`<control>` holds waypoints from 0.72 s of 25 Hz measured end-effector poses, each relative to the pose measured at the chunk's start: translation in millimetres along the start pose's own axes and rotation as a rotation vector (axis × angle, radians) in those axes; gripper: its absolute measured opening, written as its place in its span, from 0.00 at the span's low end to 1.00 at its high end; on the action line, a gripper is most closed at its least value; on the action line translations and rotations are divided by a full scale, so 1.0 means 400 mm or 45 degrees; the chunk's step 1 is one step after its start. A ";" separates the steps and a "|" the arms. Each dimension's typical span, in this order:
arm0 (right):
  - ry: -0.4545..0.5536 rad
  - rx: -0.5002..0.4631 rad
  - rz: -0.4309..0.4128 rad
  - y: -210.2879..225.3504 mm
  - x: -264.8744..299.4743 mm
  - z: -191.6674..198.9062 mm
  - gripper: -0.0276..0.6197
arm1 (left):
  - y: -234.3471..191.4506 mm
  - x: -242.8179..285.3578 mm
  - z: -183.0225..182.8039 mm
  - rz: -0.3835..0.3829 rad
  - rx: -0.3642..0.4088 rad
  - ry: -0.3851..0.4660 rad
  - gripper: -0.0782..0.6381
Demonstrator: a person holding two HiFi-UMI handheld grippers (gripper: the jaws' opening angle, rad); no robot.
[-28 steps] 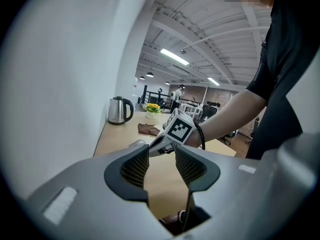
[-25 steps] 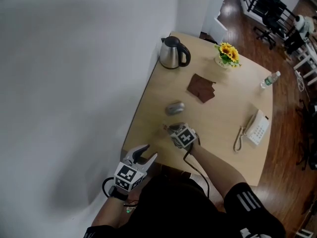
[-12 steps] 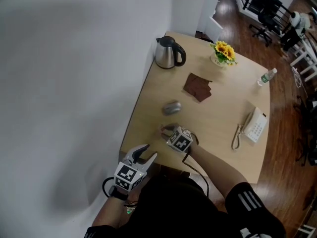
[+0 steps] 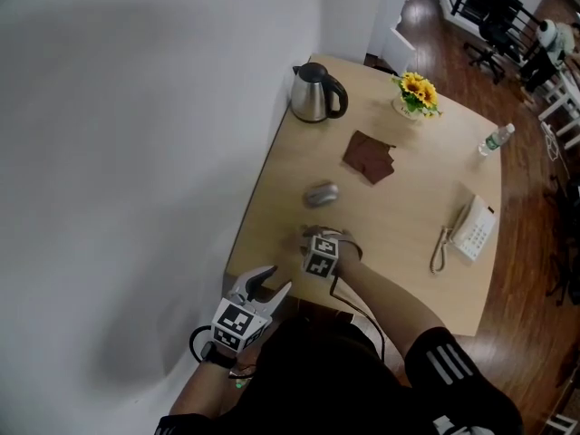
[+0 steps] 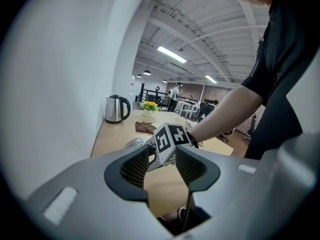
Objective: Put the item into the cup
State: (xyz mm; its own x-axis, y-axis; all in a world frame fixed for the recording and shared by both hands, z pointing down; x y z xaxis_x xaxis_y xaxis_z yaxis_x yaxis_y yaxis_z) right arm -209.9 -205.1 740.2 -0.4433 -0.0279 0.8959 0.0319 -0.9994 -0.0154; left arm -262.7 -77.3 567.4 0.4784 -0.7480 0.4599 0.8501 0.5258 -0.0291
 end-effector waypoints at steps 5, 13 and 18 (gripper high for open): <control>0.032 0.038 0.010 0.002 -0.014 -0.013 0.28 | 0.000 -0.013 0.009 0.004 -0.003 -0.009 0.33; 0.329 0.349 -0.014 0.019 -0.178 -0.051 0.27 | -0.005 0.018 -0.023 0.058 0.031 0.033 0.33; 0.566 0.557 0.012 0.026 -0.355 -0.043 0.19 | -0.002 0.045 -0.054 0.129 0.076 0.056 0.33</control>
State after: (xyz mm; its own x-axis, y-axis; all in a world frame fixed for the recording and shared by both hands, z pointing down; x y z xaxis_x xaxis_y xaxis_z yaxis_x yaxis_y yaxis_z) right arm -162.1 -211.8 605.3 -0.7686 -0.1371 0.6248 0.3599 -0.9002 0.2452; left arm -250.0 -99.8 556.4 0.5715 -0.7064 0.4176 0.7830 0.6217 -0.0199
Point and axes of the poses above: the fingertips, and each gripper's own axes: x forward along the fingers, y to its right, z out of its underside, the point moved 6 cm from there along -x, backward along the fingers, and after that the axes turned 11 degrees about x, right-handed, at the moved point
